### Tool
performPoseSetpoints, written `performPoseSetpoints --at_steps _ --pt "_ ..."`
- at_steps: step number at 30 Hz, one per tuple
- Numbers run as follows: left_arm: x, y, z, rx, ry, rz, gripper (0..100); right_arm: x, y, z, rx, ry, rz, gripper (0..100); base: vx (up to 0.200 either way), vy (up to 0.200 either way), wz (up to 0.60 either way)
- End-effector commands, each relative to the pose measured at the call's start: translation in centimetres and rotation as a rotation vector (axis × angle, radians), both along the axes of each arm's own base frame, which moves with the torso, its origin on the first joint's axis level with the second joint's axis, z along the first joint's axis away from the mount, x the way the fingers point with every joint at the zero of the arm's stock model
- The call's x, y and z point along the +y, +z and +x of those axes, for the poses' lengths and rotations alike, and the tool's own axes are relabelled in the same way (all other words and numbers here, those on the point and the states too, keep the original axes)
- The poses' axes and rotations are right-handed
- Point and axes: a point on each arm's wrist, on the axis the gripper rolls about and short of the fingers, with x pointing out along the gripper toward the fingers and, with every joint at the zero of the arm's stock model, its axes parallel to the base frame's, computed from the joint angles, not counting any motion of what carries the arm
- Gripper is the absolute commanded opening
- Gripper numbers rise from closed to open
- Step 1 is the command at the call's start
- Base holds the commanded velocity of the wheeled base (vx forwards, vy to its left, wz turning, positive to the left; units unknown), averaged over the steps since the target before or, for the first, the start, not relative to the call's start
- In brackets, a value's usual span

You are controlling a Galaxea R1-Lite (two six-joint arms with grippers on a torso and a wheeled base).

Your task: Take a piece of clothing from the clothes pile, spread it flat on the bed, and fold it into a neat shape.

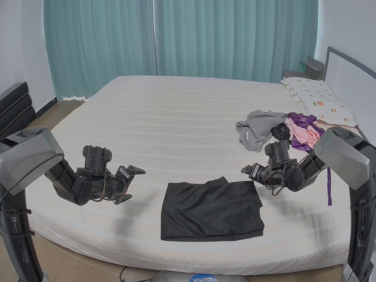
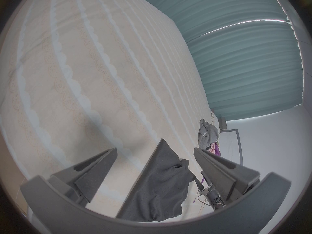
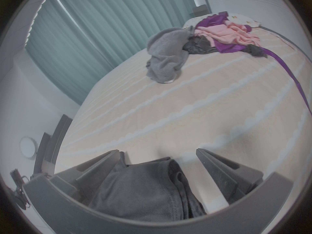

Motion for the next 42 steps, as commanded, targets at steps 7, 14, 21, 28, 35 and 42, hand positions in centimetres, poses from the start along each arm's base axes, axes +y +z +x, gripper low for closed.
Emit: performPoseSetpoints --at_steps 7,14,21,28,35,42 --pt "-0.1 0.0 0.1 -0.002 -0.002 -0.001 100 0.0 -1.9 -0.7 -0.047 0.127 0.014 100 0.000 0.000 0.00" --pt "-0.1 0.1 0.3 -0.010 -0.001 0.000 100 0.4 -2.4 -0.5 -0.050 0.151 0.030 0 0.000 0.000 0.00" --pt "-0.6 -0.2 0.5 -0.012 -0.012 0.007 100 -0.1 -2.1 -0.2 -0.061 0.139 0.037 0 0.000 0.000 0.00" --pt "-2.3 -1.0 1.1 -0.036 -0.041 0.071 100 -1.0 -1.7 0.1 -0.070 0.107 0.038 0 0.000 0.000 0.00" --pt "-4.9 -2.8 1.9 -0.073 -0.104 0.198 100 -2.2 -1.6 0.3 -0.072 0.078 0.038 0 0.000 0.000 0.00" --pt "-7.1 -3.1 3.8 -0.075 -0.146 0.246 100 -2.8 -1.6 0.3 -0.068 0.062 0.041 0 0.000 0.000 0.00"
